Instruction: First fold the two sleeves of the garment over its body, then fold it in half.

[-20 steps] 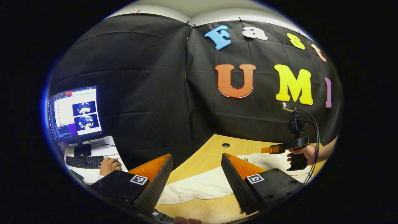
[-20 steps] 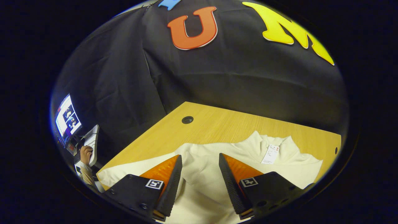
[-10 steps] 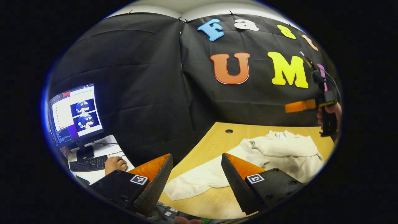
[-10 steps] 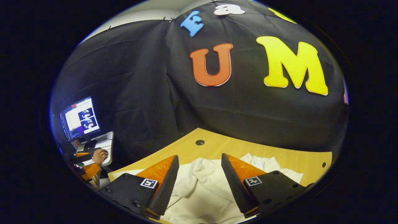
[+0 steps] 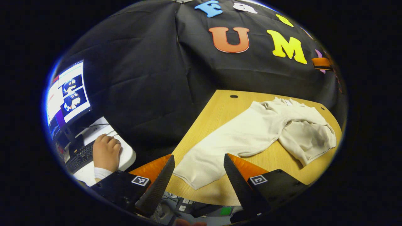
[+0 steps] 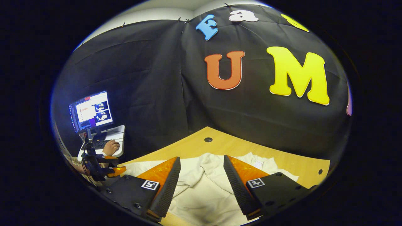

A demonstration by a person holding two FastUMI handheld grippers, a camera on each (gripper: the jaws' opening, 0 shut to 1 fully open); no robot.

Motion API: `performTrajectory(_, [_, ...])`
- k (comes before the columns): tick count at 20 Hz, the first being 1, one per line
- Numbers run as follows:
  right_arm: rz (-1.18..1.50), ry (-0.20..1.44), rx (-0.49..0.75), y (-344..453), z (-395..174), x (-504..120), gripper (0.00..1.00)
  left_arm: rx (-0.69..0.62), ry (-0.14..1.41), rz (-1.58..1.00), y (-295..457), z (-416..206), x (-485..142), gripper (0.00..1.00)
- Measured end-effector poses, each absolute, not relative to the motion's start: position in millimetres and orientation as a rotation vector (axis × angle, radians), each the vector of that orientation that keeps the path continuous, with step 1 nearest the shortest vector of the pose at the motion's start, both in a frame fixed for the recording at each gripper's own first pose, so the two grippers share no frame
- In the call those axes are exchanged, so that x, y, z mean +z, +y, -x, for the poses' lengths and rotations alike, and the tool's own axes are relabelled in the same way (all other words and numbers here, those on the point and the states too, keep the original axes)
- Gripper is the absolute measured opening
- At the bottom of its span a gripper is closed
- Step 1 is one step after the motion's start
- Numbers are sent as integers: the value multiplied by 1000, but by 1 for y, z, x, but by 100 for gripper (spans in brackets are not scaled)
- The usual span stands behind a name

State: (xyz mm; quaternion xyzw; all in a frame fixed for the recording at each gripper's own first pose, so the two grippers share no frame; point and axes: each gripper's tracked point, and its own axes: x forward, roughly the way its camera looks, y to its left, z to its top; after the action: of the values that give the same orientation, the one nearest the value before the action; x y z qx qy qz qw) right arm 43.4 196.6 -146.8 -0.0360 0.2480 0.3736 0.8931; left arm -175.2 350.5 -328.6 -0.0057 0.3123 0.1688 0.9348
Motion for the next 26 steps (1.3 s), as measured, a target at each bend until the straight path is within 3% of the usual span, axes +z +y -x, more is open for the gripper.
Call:
performTrajectory(4, [66, 548, 725, 179, -39, -154, 86, 293, 703, 13, 370, 175, -366, 100])
performTrajectory(5, [62, 557, 716, 176, -38, -155, 81, 277, 726, 17, 372, 175, -374, 100])
performTrajectory(6, [58, 563, 706, 174, -35, -155, 86, 251, 745, 24, 372, 176, -381, 100])
performTrajectory(12, [37, 573, 685, 171, -23, -154, 86, 146, 767, 57, 367, 176, -388, 96])
performTrajectory(16, [43, 586, 700, 170, -11, -157, 86, 80, 788, 40, 351, 172, -388, 62])
performTrajectory(17, [46, 586, 701, 168, -10, -157, 86, 78, 792, 33, 349, 172, -387, 43])
performTrajectory(19, [43, 589, 694, 162, -8, -157, 86, 96, 807, 46, 351, 172, -389, 16])
performTrajectory(26, [-51, 596, 647, 136, -9, -150, 86, 109, 835, 119, 333, 170, -371, 5])
